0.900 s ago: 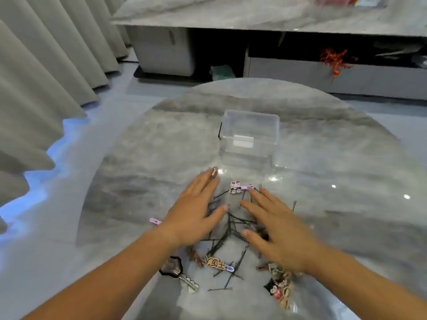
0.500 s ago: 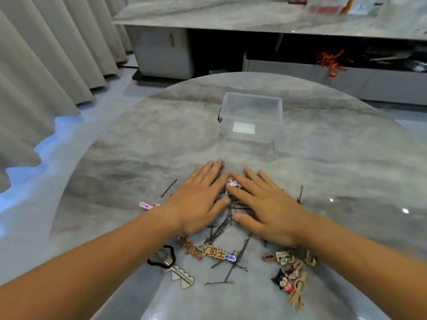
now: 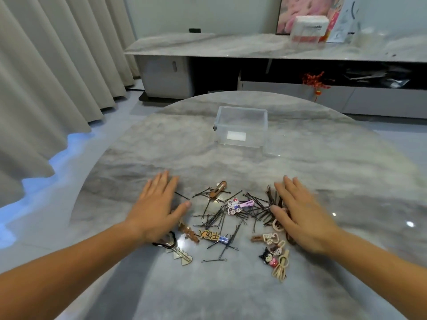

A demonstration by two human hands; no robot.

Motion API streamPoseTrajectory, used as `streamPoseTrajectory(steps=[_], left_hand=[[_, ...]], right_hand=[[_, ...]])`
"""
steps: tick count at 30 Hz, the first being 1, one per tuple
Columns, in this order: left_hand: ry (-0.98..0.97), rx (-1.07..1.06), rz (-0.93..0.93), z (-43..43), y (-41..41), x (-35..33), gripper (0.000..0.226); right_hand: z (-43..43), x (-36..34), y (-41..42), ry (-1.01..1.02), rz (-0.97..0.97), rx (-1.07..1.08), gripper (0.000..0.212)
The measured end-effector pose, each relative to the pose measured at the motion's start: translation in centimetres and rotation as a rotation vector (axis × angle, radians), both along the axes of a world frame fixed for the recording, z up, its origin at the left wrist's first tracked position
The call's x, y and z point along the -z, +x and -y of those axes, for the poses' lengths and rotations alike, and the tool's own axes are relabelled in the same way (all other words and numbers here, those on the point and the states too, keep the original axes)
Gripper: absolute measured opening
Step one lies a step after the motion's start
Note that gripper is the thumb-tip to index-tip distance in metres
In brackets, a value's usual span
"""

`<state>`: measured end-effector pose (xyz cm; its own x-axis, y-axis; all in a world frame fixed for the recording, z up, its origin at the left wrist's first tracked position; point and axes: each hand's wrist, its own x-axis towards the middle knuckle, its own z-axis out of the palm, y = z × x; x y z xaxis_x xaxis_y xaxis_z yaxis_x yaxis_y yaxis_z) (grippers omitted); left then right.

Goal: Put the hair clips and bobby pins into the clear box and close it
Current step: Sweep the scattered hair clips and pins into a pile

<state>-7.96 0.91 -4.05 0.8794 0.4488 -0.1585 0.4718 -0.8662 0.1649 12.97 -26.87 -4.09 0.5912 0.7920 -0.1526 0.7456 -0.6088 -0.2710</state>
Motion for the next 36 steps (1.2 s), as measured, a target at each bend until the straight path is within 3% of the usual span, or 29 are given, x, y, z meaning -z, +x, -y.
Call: streamPoseTrajectory(steps=[2,9,14,17,20,24,29,32,36], left_hand=[[0.009,0.016,-0.018,0.1,0.1,0.5,0.099],[-0.030,0.040,0.051,5.1,4.0,0.6,0.076],[-0.247,0.061,0.188,8.3,5.4,0.7,0.062],[-0.316,0.020,0.291,7.3,4.8,-0.6,0.058],[-0.181,0.114,0.191,5.5,2.5,-1.4,0.073],[-0.035,0.172,-0.035,4.2,-0.7,-0.6,0.098],[-0.091,0.162,-0.080,4.8,-0.4,-0.2,0.095],[-0.136,0.225,-0.098,6.3,0.1,-0.5,0.094],[-0.162,0.286,-0.149,6.9,-0.3,-1.2,0.115]], right_hand=[[-0.9,0.5,-1.1,-0.019,0.019,-0.009,0.085],[-4.3,0.3,-5.4,0.070,-0.055,-0.110,0.084],[-4.5,-1.0,-6.0,0.288,-0.316,-0.069,0.068],[-1.2,-1.9,-4.7,0.309,-0.254,-0.136,0.078],[2.2,-2.0,-4.5,0.101,-0.148,-0.226,0.096],[3.2,-0.6,-6.3,-0.083,-0.053,-0.150,0.101],[-0.2,0.2,-9.4,-0.040,-0.005,-0.025,0.090],[-1.3,-0.2,-9.3,0.040,-0.087,-0.091,0.089],[0.7,-1.5,-7.3,0.124,-0.243,-0.229,0.093]])
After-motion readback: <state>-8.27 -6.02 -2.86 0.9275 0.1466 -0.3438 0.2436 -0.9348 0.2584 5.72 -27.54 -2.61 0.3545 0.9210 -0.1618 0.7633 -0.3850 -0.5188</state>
